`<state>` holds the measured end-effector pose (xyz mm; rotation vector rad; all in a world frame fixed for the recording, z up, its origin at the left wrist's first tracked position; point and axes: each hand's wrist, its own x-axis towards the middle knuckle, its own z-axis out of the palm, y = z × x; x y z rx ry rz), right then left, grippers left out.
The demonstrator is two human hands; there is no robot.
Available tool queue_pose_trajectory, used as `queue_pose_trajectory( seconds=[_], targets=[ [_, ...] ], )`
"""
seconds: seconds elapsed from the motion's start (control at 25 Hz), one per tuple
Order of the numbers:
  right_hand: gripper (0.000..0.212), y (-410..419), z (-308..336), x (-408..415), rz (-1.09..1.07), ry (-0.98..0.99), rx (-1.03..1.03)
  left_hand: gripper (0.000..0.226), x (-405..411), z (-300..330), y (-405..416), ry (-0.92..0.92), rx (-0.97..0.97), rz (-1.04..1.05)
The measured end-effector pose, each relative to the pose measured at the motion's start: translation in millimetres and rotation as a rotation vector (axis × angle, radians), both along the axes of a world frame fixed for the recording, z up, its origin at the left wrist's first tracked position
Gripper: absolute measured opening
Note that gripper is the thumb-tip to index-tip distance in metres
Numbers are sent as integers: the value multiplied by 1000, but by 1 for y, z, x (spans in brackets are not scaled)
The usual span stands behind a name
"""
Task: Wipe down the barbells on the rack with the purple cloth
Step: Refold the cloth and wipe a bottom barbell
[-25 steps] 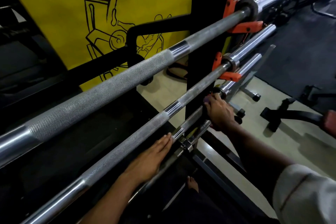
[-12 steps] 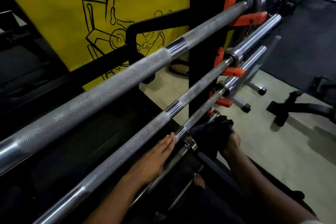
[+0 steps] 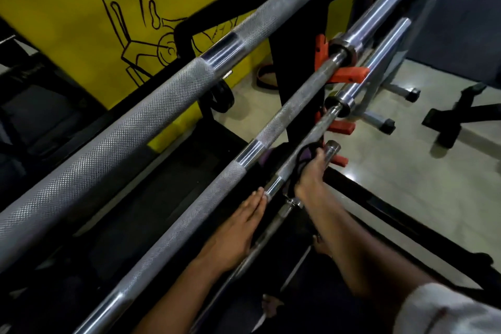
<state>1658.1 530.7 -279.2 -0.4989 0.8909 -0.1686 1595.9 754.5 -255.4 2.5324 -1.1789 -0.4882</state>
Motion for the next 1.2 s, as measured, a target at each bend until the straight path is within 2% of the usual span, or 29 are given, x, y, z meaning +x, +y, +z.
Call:
queue_pose_trajectory(
  seconds=[0.16, 0.36, 0.48, 0.6, 0.72, 0.88, 0.96, 1.04, 1.12, 1.2],
  targets=[
    [47, 25, 3, -6, -56, 53, -38, 102, -2, 6, -1, 16, 18, -1],
    [34, -43, 4, 38, -180, 177, -186, 103, -2, 1, 1, -24, 12, -4],
    [41, -53, 10, 33, -67, 119, -216, 100, -1, -3, 2, -40, 9, -3],
    [48, -20, 3, 11, 103, 55, -239, 102, 0, -10, 2, -44, -5, -15],
    [74, -2, -13, -30, 385, -30, -283, 99, 1, -11, 2, -48, -16, 1],
    [69, -26, 2, -86, 673, -76, -439, 75, -2, -17, 3, -95, -32, 46],
    [70, -40, 16, -104, 702, -215, -351, 61, -6, -15, 3, -234, -101, 76],
    [64, -50, 38, -112, 680, -338, -201, 55, -19, -10, -1, -288, -270, 199],
    [60, -55, 53, -113, 676, -359, -139, 57, -38, 4, -14, -126, -453, 335],
    [57, -57, 60, -106, 712, -354, -82, 58, -53, 16, -34, 228, -577, 456]
  ],
)
